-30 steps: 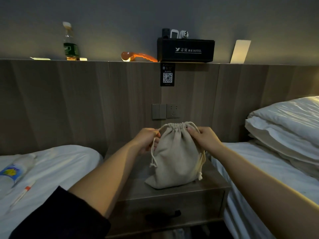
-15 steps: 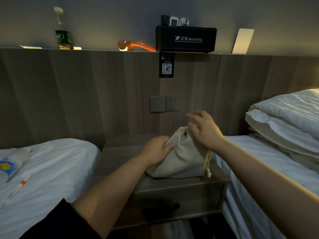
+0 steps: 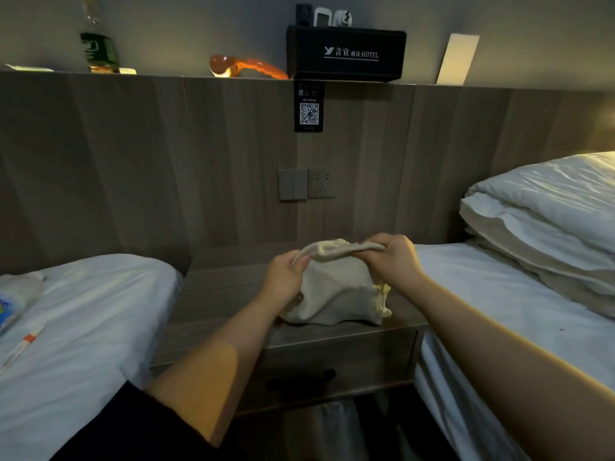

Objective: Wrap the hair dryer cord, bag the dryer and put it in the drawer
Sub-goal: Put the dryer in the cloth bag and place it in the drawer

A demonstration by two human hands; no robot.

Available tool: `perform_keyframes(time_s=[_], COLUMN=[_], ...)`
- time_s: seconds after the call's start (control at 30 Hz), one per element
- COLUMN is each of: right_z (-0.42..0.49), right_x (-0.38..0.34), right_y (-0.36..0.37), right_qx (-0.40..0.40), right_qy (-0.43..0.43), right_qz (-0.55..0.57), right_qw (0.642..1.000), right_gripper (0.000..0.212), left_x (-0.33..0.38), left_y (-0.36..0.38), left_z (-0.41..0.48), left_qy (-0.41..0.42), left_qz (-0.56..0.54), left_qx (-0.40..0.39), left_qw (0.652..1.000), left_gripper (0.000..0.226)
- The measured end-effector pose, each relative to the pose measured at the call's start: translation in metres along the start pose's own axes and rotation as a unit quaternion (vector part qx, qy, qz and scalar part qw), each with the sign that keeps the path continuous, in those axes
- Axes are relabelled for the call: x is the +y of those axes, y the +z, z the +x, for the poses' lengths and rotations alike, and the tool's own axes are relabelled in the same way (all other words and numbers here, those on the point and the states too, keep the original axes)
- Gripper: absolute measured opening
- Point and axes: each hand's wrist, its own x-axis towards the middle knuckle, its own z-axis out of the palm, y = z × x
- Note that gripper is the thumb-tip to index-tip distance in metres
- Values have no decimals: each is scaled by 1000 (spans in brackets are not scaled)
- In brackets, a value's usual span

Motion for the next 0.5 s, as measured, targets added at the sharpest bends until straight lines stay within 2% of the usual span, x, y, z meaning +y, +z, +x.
perform_keyframes(time_s=[0.07, 0.13, 0.3, 0.43, 0.5], right_z=[-9, -18, -44, -78, -97], right_x=[-4, -8, -11, 5, 16], right_y=[3, -1, -24, -35, -38], right_qx=[61, 86, 82, 61, 53], right_qy=[-4, -13, 14, 74, 101], right_qz=[13, 24, 68, 74, 65], right_qw=[998, 996, 994, 993, 991], right_gripper=[20, 21, 18, 23, 22], left_x=[2, 5, 18, 12, -4], left_y=[1, 0, -2, 4, 9], left_z=[-8, -19, -54, -89, -106], left_qy=[-10, -12, 4, -8, -27], left_qz=[-18, -25, -37, -40, -4], left_qx=[-9, -23, -84, -149, -170], left_qw=[1000, 999, 996, 988, 985], left_gripper=[20, 23, 22, 33, 42])
